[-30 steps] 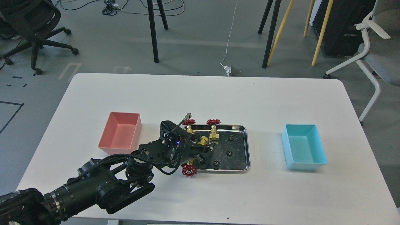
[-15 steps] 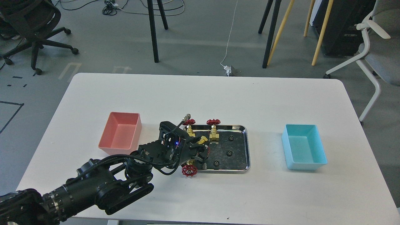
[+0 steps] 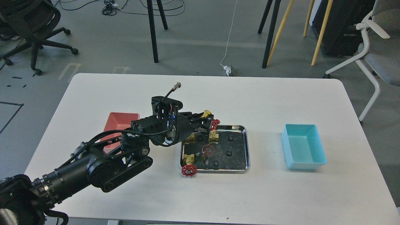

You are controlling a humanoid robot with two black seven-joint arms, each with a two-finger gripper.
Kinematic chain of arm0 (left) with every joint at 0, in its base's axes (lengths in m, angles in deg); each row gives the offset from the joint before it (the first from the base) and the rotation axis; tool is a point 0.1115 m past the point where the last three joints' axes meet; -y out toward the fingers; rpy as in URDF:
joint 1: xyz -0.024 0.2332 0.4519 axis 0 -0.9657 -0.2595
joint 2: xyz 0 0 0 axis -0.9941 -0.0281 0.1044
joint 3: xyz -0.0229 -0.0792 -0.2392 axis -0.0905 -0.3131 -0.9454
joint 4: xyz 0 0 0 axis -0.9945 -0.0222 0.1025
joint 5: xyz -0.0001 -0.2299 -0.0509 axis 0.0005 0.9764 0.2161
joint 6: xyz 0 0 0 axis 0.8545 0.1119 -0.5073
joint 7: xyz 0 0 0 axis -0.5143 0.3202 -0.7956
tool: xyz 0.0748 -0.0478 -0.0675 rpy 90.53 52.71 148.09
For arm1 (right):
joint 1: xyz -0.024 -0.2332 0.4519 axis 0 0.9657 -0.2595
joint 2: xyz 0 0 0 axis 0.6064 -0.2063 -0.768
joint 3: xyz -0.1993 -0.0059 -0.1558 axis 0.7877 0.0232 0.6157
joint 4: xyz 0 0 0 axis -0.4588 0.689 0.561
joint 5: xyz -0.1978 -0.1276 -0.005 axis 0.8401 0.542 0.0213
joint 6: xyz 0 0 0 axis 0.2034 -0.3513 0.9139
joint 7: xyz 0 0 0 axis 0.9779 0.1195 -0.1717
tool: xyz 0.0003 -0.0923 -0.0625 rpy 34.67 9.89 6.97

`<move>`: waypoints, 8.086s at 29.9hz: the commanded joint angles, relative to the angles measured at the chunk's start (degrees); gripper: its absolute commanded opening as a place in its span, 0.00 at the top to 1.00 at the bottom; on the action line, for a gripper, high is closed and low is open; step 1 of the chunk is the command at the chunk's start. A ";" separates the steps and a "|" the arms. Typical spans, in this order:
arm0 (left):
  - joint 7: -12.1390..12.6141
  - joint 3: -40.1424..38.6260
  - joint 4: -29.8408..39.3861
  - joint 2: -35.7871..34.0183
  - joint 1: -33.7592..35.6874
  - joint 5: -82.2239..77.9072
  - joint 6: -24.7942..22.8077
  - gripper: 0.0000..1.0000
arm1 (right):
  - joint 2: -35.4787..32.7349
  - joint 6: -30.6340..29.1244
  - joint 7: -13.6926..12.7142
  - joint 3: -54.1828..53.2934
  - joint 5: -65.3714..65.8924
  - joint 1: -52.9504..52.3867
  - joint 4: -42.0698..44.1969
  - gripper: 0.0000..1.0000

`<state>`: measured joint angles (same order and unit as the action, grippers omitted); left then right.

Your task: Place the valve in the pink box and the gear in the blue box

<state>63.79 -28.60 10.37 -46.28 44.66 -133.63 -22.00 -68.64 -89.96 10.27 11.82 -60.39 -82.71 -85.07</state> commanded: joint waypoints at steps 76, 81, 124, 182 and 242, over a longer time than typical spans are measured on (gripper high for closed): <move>-5.96 -16.84 -32.52 -26.05 40.21 59.92 5.13 0.04 | 31.63 0.00 -1.75 7.07 86.51 -29.11 -30.15 0.01; -5.96 -16.84 -32.96 -26.13 41.17 60.10 5.57 0.04 | 38.49 0.00 -3.50 12.27 87.57 -29.12 -27.34 0.01; -6.14 -16.75 -37.80 -26.66 44.52 60.10 5.48 0.04 | 52.04 0.00 -5.17 14.56 92.84 -23.76 -8.97 0.23; -6.14 -16.66 -39.47 -27.01 45.75 60.10 5.05 0.04 | 52.83 0.00 -8.43 16.41 93.81 -24.64 -12.21 0.52; -6.93 -16.75 -39.82 -26.49 45.57 60.19 5.05 0.04 | 13.02 0.00 -10.10 -0.81 85.37 -13.84 -30.06 0.99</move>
<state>57.43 -45.32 -29.46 -72.81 90.32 -73.52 -16.95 -54.56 -89.95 0.23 12.88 24.83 -99.56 -114.25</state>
